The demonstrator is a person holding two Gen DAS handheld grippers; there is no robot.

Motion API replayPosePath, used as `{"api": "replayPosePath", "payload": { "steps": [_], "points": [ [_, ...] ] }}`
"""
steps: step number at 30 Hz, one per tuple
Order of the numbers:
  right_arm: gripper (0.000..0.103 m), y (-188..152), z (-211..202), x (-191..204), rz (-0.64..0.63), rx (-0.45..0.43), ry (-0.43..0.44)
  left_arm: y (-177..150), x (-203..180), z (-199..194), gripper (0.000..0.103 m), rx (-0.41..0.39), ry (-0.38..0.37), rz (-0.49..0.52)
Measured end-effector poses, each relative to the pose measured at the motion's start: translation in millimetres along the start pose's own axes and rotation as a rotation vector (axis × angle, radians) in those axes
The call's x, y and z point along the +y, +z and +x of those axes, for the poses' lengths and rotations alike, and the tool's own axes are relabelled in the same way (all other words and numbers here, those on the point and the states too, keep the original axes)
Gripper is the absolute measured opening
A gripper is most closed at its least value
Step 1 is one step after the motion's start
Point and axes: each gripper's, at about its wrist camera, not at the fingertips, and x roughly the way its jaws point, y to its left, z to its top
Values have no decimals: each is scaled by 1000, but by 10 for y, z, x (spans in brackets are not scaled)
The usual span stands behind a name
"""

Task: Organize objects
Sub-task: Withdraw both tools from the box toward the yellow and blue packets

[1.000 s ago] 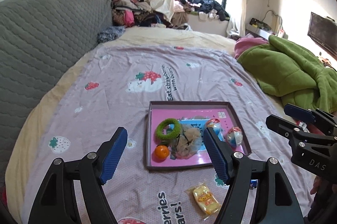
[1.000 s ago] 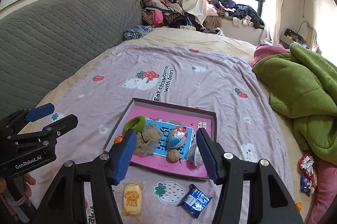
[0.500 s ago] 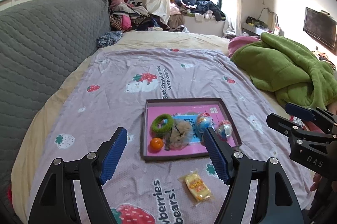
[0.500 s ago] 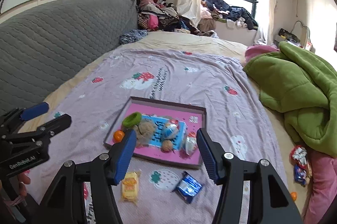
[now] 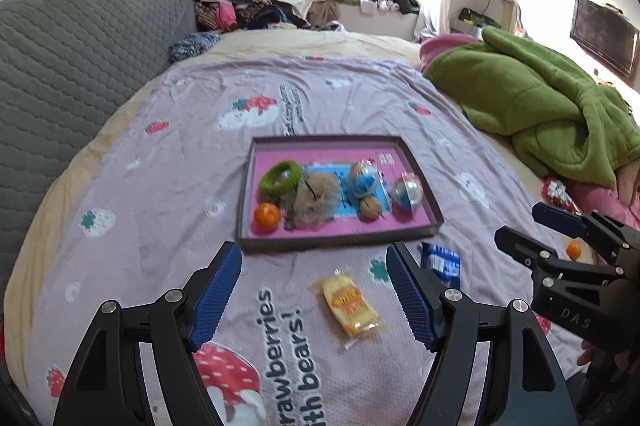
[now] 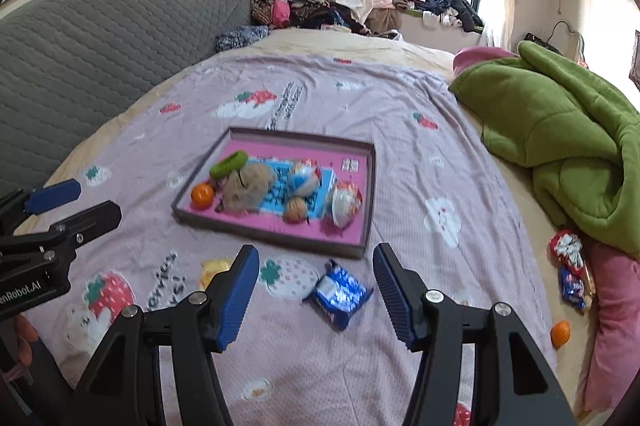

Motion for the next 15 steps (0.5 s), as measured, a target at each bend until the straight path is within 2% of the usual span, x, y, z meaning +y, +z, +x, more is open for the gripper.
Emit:
{"api": "replayPosePath", "payload": {
  "steps": [7,15],
  "points": [
    [59,-278,152,-107,28,13,-17,-195,-149,220,76,48,0,8],
    [59,-426,427,-224,76,62,-9,-396,-254,508,76,113,2,-3]
  ]
}}
